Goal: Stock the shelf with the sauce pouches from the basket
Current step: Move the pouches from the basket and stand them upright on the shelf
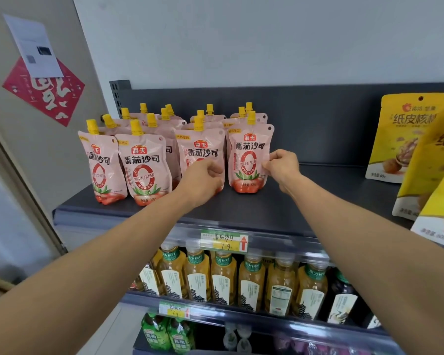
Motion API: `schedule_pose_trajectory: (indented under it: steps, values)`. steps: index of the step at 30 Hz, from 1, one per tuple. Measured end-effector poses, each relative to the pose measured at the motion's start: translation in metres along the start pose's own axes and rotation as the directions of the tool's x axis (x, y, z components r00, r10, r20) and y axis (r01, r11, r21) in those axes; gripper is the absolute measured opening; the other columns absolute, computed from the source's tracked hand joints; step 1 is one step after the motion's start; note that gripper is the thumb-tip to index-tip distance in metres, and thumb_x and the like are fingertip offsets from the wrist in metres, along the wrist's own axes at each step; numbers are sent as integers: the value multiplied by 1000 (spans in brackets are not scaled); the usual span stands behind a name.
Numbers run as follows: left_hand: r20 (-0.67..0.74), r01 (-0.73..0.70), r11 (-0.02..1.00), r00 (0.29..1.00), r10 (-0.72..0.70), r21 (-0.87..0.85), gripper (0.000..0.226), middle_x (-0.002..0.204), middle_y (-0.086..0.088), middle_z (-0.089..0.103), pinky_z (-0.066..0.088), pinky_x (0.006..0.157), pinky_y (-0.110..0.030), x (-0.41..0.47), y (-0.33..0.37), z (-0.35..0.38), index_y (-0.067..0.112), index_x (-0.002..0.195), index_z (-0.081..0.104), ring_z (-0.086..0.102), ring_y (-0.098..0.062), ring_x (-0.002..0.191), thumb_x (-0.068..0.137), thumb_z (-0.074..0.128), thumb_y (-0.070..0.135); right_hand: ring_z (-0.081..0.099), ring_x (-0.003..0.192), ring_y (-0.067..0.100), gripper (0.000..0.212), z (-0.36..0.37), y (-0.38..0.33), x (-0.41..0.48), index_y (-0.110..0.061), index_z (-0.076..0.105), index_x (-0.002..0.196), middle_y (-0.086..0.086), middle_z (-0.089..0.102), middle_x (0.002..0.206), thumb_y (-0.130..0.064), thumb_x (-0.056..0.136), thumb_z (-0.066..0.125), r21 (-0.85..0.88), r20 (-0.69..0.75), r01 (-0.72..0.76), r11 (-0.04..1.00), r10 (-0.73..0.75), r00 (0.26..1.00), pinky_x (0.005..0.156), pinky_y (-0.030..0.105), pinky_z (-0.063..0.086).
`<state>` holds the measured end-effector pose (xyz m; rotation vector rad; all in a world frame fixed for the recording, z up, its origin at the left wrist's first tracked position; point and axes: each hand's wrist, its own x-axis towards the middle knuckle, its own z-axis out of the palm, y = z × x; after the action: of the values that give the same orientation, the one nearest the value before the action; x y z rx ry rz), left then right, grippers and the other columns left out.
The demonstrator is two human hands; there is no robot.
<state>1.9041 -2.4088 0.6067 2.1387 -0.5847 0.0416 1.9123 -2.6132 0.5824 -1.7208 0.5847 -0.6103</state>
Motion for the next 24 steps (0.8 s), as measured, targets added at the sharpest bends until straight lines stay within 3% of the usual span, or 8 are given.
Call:
schedule_pose_trajectory:
  steps: [4,8,12,17,19,21,24]
  values:
    - [-1,-8,1000,1000,8,6,27,93,0,56,37,59,-9,-1,2,2,7,114,58,51,-1,70,88,58,9,66,96,26,22,-1,2,-3,-13,55,73,8,67,95,6,82,54,28,48,-11,1000,10,999,84,42,57]
    - [5,-26,999,1000,25,28,26,97,-3,58,43,72,-19,-3,7,5,7,112,59,54,-13,84,86,59,9,64,102,30,26,-3,7,-7,-13,50,68,14,67,107,8,81,58,-24,53,-2,1000,3,999,86,46,55]
    - [29,-27,999,999,27,24,26,100,-5,59,42,79,-23,-5,14,6,6,112,60,54,-15,90,87,59,9,64,99,26,30,0,9,-10,-14,46,64,12,68,105,6,83,59,-45,12,17,999,-16,1000,82,39,57]
    - [-5,-16,1000,1000,17,12,25,96,-4,58,43,67,-15,-9,12,1,6,112,59,54,-11,80,87,59,8,60,83,19,31,-1,3,-12,-17,49,64,4,63,86,6,83,56,-67,-48,85,994,-89,995,68,30,53]
    - [11,18,1000,1000,-18,-15,26,102,-11,61,52,80,-26,-13,10,0,4,113,58,60,-18,87,87,58,6,60,81,17,31,-2,3,-13,-18,50,65,4,64,86,5,84,57,-74,-49,109,991,-112,992,63,26,52]
    - [34,45,999,998,-44,-28,27,105,-14,61,51,94,-39,-17,10,0,2,114,57,62,-28,99,87,58,4,61,82,17,30,-1,3,-14,-18,51,65,4,65,86,5,84,58,-57,-28,114,992,-116,993,58,22,50]
    - [25,43,999,999,-43,1,27,97,-7,59,52,86,-31,-18,10,-2,4,114,58,62,-22,93,87,57,4,62,85,18,29,-1,2,-15,-17,52,67,6,66,89,5,85,58,-47,7,117,992,-116,993,60,22,51]
